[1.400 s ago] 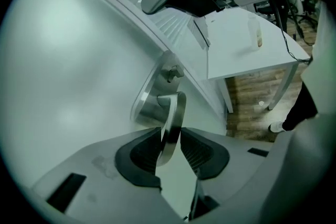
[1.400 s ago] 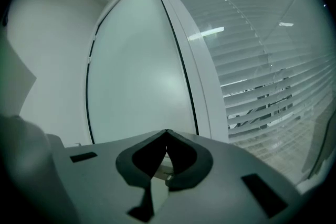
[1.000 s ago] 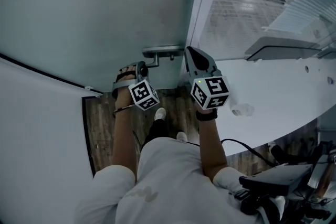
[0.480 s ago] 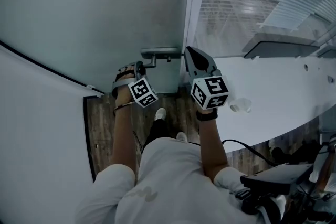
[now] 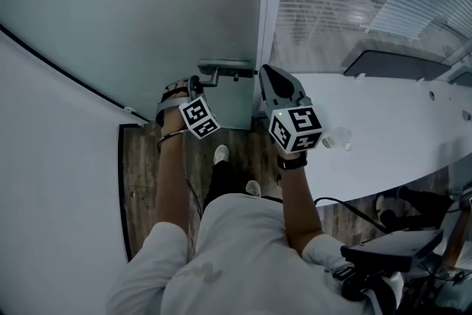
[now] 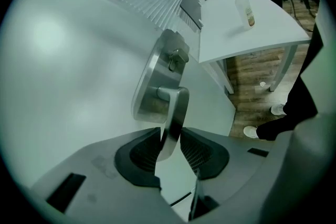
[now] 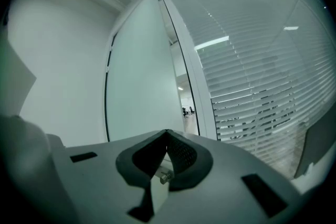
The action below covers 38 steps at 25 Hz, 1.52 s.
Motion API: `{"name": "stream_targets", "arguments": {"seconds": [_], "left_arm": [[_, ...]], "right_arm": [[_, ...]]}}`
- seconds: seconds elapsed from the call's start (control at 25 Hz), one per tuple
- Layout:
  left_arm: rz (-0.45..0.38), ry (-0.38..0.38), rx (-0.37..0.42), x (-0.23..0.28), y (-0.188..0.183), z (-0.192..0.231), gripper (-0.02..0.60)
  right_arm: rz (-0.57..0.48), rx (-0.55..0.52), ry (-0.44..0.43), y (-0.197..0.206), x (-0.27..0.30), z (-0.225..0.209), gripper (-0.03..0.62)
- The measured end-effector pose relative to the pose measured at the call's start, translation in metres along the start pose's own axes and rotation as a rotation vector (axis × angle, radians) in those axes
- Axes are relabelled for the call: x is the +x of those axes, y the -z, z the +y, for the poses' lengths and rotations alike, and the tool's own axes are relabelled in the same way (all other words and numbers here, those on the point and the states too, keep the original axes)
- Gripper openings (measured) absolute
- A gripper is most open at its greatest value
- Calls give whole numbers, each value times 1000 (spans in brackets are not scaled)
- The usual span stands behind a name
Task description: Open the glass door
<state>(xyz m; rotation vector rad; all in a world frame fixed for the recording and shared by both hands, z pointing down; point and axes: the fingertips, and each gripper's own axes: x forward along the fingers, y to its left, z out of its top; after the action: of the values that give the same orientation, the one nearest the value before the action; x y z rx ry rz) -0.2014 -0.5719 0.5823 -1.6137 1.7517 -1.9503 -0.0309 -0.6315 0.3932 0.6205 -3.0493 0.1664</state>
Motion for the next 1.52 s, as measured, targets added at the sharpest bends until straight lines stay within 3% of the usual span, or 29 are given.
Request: {"name": "stream_targets", "arguments": {"seconds": [0.48,0.88,1.16,1.52], "left_arm": [[20,2,12,-28,12,-17,107],[-20,-18,38,-51,21,-36,107],[-91,-16,91,-69,31,-43,107],[-181,-18,75,-96,48,-63,107]], "right_arm": [[-28,11,-24,-12,-20,32,0],[-69,19,82,-28,-39,53,0],[-50,-3,131,-25,-52,101,0],[-36,-56,190,-23,-83,158,0]]}}
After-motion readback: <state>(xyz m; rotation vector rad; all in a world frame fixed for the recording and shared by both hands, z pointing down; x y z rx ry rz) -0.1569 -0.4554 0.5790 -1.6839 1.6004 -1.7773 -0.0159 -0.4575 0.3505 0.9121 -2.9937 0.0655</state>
